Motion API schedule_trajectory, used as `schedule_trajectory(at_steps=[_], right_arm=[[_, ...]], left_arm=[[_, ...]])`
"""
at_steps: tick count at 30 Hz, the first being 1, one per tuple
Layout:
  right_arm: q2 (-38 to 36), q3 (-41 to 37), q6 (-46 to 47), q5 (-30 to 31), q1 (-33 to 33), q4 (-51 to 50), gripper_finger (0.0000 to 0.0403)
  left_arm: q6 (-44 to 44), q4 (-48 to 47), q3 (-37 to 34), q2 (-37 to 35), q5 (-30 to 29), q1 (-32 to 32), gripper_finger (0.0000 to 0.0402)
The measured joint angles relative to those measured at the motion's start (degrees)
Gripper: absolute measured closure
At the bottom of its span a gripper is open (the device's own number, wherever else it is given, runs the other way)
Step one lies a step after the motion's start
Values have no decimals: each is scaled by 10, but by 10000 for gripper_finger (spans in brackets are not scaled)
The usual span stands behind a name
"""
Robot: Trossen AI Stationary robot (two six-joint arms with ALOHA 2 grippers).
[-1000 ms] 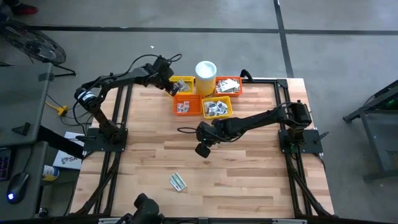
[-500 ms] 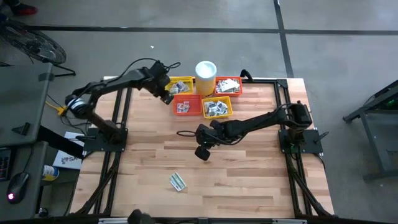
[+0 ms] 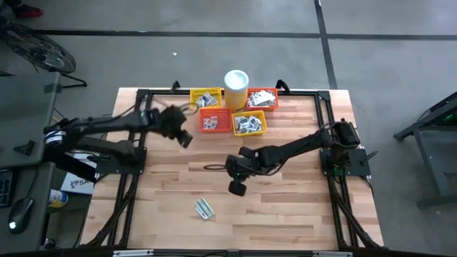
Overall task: Pick & Place First Aid Supplies
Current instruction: Put the green bandage pack into the top orange basket
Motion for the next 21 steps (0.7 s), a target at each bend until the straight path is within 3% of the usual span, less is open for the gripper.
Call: schedule_trajectory(at_steps=[7, 14, 21], right_arm=[[0, 0, -14, -7, 21, 0, 403], [0, 0, -14, -8, 39, 3, 403], [0, 0, -12, -4, 61, 7, 403]], left_arm=[[-194, 81, -90, -69, -85, -171, 285], [-330, 88, -95, -59, -221, -338, 285], [-392, 90, -95, -32, -306, -431, 285]])
